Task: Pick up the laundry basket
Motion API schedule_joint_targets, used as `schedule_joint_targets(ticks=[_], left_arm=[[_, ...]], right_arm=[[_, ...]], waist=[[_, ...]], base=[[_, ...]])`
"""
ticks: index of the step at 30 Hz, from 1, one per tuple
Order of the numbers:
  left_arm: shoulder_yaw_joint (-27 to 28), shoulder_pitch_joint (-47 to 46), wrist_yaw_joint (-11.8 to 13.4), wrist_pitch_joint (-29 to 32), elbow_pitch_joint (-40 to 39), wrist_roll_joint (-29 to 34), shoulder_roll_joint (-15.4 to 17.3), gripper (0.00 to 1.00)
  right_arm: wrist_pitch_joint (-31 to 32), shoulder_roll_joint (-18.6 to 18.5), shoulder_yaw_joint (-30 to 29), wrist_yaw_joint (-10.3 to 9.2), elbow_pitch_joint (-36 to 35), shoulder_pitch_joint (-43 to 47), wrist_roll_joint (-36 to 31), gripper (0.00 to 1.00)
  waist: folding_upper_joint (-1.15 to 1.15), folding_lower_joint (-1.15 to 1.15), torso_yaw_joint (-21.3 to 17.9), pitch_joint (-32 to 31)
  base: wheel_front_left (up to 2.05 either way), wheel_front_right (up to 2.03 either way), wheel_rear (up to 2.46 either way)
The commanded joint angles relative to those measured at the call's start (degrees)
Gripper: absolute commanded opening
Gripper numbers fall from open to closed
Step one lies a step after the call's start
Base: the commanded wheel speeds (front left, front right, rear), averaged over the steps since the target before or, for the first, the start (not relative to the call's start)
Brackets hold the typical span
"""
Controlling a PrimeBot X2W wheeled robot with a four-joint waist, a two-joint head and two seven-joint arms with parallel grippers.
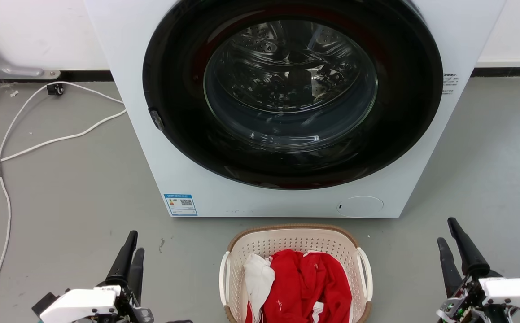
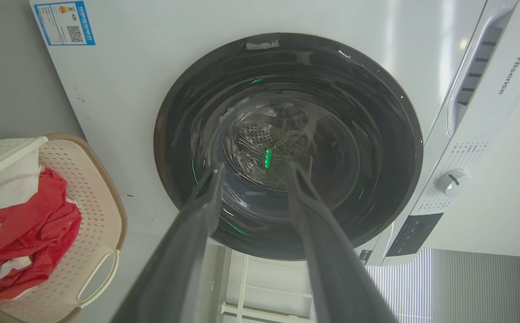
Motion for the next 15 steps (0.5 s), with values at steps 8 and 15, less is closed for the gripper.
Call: schedule_joint_targets(ticks=[8,15], left_arm=[[-1.2,0.7,0.0,-2.7,-2.4,0.5,0.1,1.0],[-0.9,2.1,-0.1,-5.1,-3.0,3.6,0.2,1.0]], right_arm=[[-2.7,0.0,0.7,0.01,-1.8,0.8,-2.0,1.0],[-5.1,0.0,0.8,0.03,-3.0,1.5,-7.2,1.0]], waist=[[0.0,0.0,-0.1,-0.1],[0.0,0.0,-0.2,-0.2]], base=[[0.0,0.0,0.0],[0.0,0.0,0.0]])
